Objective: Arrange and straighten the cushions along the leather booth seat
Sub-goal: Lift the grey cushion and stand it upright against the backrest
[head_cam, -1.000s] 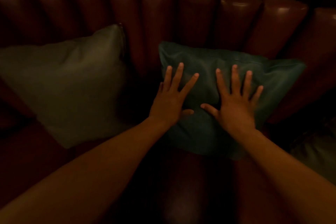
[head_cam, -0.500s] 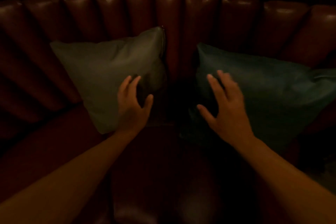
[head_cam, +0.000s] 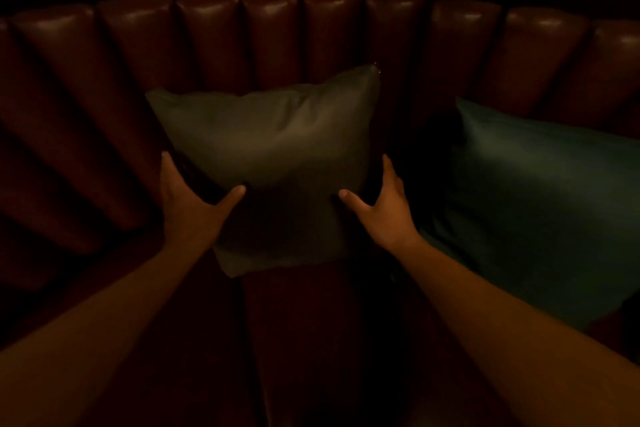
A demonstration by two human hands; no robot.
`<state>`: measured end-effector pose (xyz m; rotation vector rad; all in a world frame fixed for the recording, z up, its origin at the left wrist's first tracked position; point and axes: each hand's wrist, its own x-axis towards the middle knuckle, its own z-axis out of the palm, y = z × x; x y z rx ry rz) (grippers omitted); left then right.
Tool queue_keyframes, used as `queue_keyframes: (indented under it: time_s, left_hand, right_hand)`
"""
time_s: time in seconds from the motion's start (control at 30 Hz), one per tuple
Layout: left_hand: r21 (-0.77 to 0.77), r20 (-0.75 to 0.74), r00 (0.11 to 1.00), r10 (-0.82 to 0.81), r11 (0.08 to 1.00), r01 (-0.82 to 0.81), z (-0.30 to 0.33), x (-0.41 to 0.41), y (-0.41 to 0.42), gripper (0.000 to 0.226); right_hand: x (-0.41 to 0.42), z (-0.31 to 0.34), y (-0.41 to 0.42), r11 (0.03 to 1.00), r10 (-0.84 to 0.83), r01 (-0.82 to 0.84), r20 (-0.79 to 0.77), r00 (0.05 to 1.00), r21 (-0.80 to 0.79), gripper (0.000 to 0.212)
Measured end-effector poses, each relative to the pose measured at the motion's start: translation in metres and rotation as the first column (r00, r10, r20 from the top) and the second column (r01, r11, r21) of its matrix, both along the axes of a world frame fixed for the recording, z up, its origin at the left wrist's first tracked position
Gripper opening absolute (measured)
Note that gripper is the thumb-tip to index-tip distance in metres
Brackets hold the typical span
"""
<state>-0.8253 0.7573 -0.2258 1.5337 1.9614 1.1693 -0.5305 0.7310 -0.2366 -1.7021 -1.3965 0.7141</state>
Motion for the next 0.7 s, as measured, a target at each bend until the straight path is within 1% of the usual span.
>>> queue_keyframes:
  time_s: [0.07,0.1,0.13,0.17,0.23,0.27,0.3,0.33,0.37,0.43,0.47,0.53,0.57,0.63,0.7]
  left_hand:
    - [-0.15,0.075,0.997,-0.004,0.989,0.015,-0.014,-0.023,0.013,0.141]
    - [-0.2,0.108,0.994,-0.027,0.979,0.048,-0.02,-0.03,0.019,0.146]
    - [-0.211,0.15,0.987,-0.06,0.973,0.091,-0.025,-0.032,0.026,0.146]
    - [-0.194,0.199,0.976,-0.093,0.972,0.132,-0.033,-0.033,0.033,0.141]
    - [-0.125,0.254,0.958,-0.134,0.978,0.17,-0.044,-0.027,0.041,0.124]
    - [-0.135,0.264,0.955,-0.134,0.975,0.174,-0.049,-0.026,0.045,0.114]
    - [-0.198,0.286,0.95,-0.126,0.962,0.187,-0.053,-0.024,0.048,0.099]
    - [-0.306,0.306,0.945,-0.119,0.927,0.216,-0.056,-0.024,0.051,0.083]
    - [-0.417,0.307,0.947,-0.091,0.882,0.22,-0.06,-0.025,0.054,0.073]
    - [-0.559,0.193,0.98,-0.046,0.816,0.148,-0.068,-0.031,0.063,0.062]
    - [-0.59,0.157,0.987,-0.038,0.798,0.125,-0.069,-0.034,0.063,0.058]
    - [-0.567,0.142,0.989,-0.032,0.816,0.108,-0.072,-0.036,0.056,0.048]
    - [-0.561,0.168,0.986,-0.017,0.821,0.11,-0.073,-0.037,0.054,0.045]
    - [-0.519,0.242,0.97,0.004,0.846,0.126,-0.075,-0.039,0.05,0.045]
    - [-0.487,0.241,0.97,-0.015,0.863,0.134,-0.064,-0.036,0.043,0.048]
  right_hand:
    - [-0.002,-0.011,0.01,0.999,-0.039,0.038,-0.039,0.998,-0.027,0.112]
    - [-0.004,-0.017,0.017,0.998,-0.049,0.047,-0.057,0.997,-0.036,0.114]
    - [-0.004,-0.022,0.023,0.998,-0.054,0.051,-0.071,0.996,-0.045,0.117]
    - [-0.006,-0.029,0.03,0.997,-0.057,0.052,-0.084,0.995,-0.056,0.122]
    - [-0.008,-0.039,0.041,0.997,-0.059,0.051,-0.139,0.989,-0.057,0.131]
    - [-0.008,-0.044,0.046,0.997,-0.058,0.048,-0.178,0.982,-0.058,0.135]
    - [-0.006,-0.05,0.049,0.997,-0.05,0.038,-0.215,0.975,-0.062,0.136]
    - [-0.006,-0.055,0.051,0.997,-0.036,0.019,-0.244,0.969,-0.069,0.135]
    - [-0.006,-0.058,0.051,0.998,-0.018,0.001,-0.265,0.964,-0.066,0.132]
    - [-0.007,-0.063,0.053,1.0,-0.007,0.0,-0.269,0.963,-0.026,0.125]
    - [-0.009,-0.065,0.054,1.0,-0.013,0.01,-0.263,0.965,-0.011,0.124]
    - [-0.012,-0.065,0.055,1.0,-0.021,0.024,-0.266,0.964,0.008,0.123]
    - [-0.014,-0.065,0.055,0.999,-0.026,0.03,-0.266,0.964,0.012,0.123]
    - [-0.017,-0.062,0.054,0.999,-0.026,0.032,-0.263,0.964,0.019,0.121]
    - [-0.02,-0.062,0.053,0.999,-0.025,0.033,-0.256,0.966,0.029,0.116]
